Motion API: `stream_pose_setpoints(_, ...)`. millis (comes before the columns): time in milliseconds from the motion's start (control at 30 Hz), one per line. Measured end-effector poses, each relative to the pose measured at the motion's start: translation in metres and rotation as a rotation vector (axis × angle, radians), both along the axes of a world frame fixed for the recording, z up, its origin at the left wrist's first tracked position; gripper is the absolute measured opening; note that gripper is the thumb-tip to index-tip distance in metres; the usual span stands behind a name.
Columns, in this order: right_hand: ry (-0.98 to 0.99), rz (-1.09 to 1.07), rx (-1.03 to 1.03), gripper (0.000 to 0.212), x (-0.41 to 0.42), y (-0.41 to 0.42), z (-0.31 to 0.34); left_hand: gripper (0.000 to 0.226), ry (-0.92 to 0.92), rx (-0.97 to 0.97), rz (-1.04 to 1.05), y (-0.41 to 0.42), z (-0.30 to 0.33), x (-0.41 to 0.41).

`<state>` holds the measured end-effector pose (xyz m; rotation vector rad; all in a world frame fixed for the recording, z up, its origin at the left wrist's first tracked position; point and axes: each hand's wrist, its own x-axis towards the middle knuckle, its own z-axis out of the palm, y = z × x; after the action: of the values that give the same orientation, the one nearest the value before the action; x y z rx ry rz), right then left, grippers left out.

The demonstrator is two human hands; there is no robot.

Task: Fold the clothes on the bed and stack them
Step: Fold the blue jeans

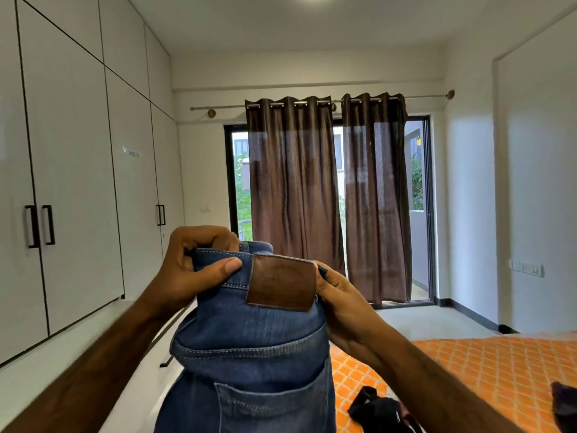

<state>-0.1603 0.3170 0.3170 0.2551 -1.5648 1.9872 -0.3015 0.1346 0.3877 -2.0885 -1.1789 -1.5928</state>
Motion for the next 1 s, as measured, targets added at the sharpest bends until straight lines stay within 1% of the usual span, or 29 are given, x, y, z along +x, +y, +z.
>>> stream_pose_setpoints(67,-0.045,0.005,-0.031,0.028,-0.006,0.003,-0.001,0.026,-0.067,-0.006,-0.079,0.003,-0.002,0.002)
stream_pose_setpoints(133,-0.083,0.088,-0.075,0.03,-0.01,0.004,-0.005,0.028,-0.125,-0.009,-0.14,0.004,-0.003,0.005)
stream_pose_setpoints(200,-0.08,0.165,-0.116,0.03,-0.012,0.006,-0.015,0.028,-0.199,-0.016,-0.184,0.005,-0.007,0.01)
stream_pose_setpoints(267,-0.036,0.173,-0.096,0.029,-0.013,0.002,-0.021,0.029,-0.24,-0.03,-0.219,0.006,-0.01,0.012)
stream_pose_setpoints(300,0.011,0.141,-0.07,0.027,-0.013,0.0,-0.019,0.028,-0.214,-0.033,-0.221,0.006,-0.01,0.011)
stream_pose_setpoints(367,0.109,0.026,-0.036,0.025,-0.01,0.0,-0.013,0.03,-0.072,-0.037,-0.14,0.0,-0.008,0.002)
stream_pose_setpoints(400,0.153,-0.061,-0.014,0.026,-0.007,0.001,-0.01,0.036,0.019,-0.055,-0.059,-0.003,-0.007,-0.004)
stream_pose_setpoints(467,0.213,-0.251,0.116,0.026,0.001,0.011,-0.008,0.053,0.23,-0.14,0.148,-0.011,-0.005,-0.017)
stream_pose_setpoints(500,0.229,-0.334,0.204,0.025,0.005,0.015,-0.008,0.054,0.334,-0.188,0.235,-0.014,-0.005,-0.022)
stream_pose_setpoints(533,0.231,-0.412,0.285,0.025,0.008,0.019,-0.01,0.05,0.427,-0.236,0.299,-0.015,-0.008,-0.027)
stream_pose_setpoints(633,0.245,-0.615,0.461,0.023,0.007,0.027,-0.015,0.038,0.613,-0.316,0.384,-0.014,-0.019,-0.036)
stream_pose_setpoints(700,0.272,-0.701,0.52,0.02,0.004,0.029,-0.019,0.033,0.646,-0.326,0.405,-0.011,-0.027,-0.04)
stream_pose_setpoints(833,0.288,-0.793,0.594,0.02,0.0,0.033,-0.028,0.03,0.635,-0.342,0.407,-0.003,-0.037,-0.046)
stream_pose_setpoints(900,0.264,-0.738,0.586,0.024,0.001,0.033,-0.028,0.033,0.66,-0.338,0.406,0.001,-0.04,-0.049)
stream_pose_setpoints(967,0.223,-0.622,0.622,0.038,0.005,0.036,-0.026,0.03,0.686,-0.336,0.396,0.002,-0.039,-0.052)
stream_pose_setpoints(1000,0.207,-0.582,0.674,0.045,0.007,0.04,-0.024,0.028,0.668,-0.343,0.388,0.001,-0.039,-0.055)
